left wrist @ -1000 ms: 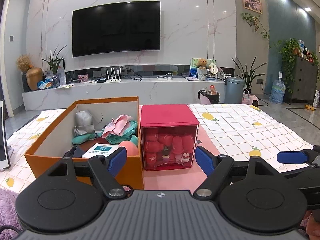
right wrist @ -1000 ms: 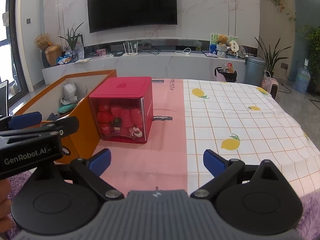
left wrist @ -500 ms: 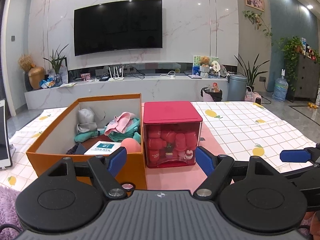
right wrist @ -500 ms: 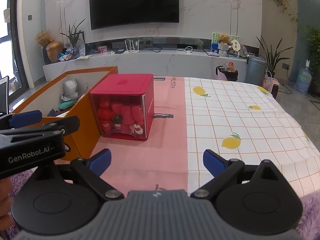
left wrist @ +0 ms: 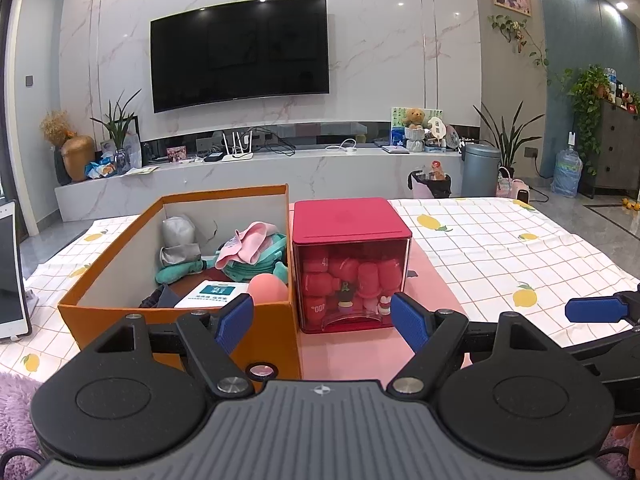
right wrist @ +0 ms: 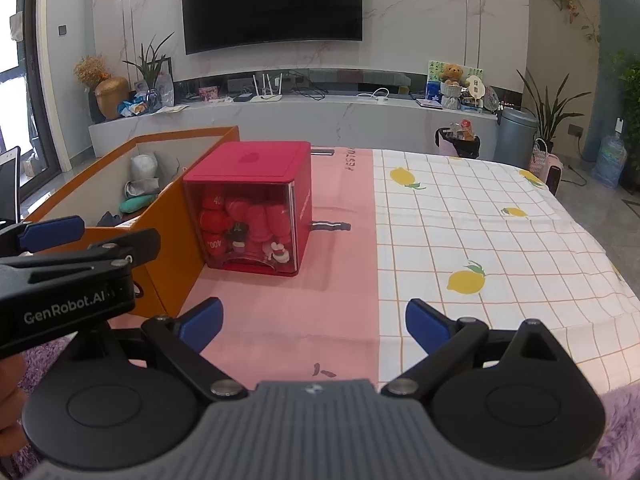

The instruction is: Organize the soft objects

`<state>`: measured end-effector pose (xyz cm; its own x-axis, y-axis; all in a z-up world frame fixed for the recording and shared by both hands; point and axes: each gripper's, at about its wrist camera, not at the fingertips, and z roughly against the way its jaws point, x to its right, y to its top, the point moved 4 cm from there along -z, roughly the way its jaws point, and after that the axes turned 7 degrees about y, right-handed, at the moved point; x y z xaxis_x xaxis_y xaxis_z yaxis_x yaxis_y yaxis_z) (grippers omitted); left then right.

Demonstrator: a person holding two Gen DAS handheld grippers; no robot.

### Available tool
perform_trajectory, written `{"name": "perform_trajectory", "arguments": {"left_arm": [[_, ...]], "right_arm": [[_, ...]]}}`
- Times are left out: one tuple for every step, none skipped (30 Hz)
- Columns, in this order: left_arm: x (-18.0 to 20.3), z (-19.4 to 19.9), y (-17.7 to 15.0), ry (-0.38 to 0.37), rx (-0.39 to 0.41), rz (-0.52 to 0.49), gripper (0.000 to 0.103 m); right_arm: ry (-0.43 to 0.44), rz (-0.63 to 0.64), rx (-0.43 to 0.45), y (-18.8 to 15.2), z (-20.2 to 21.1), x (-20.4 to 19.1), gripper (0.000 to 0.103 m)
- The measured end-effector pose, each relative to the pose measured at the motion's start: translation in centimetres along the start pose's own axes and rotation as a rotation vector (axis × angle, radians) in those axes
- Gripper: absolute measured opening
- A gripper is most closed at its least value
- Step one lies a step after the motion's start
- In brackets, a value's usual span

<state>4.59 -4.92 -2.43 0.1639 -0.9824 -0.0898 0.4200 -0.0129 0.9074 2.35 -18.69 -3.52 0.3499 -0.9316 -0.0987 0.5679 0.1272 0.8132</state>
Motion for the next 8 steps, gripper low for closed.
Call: {"name": "perform_trajectory", "arguments": {"left_arm": [[0.00,0.00,-0.01,0.000,0.000,0.000,0.092],[0.00,-0.01,-0.02,0.000,-0.001,0.000,0.091],[0.00,0.01,0.01,-0.001,0.001,0.001,0.091],[0.00,0.01,-0.02,0.000,0.002,0.000,0.091],[-0.01,0.01,0.03,0.001,0.002,0.000,0.092],[-0.02,0.03,-0.04,0.002,0.005,0.000,0.092],[-0.04,0.01,-0.10,0.002,0.007,0.002,0.092],[-0.08,-0.04,-0.13,0.001,0.004,0.004,0.091]], "right_arm": [[0.000,0.000,-0.001,-0.03,-0.01,0.00,0.096],[0.001,0.000,-0.002,-0.05,-0.03,0.00,0.096],[0.001,-0.001,-0.002,-0.06,-0.03,0.00,0.096],[0.001,0.000,-0.003,-0.05,-0.04,0.00,0.096],[0.000,0.000,-0.003,-0.06,-0.04,-0.01,0.096],[0.001,0.000,-0.002,-0.05,-0.05,0.00,0.096],[0.003,-0.002,-0.003,-0.04,-0.07,0.02,0.096],[0.002,-0.002,-0.002,-0.06,-0.05,0.01,0.096]]}}
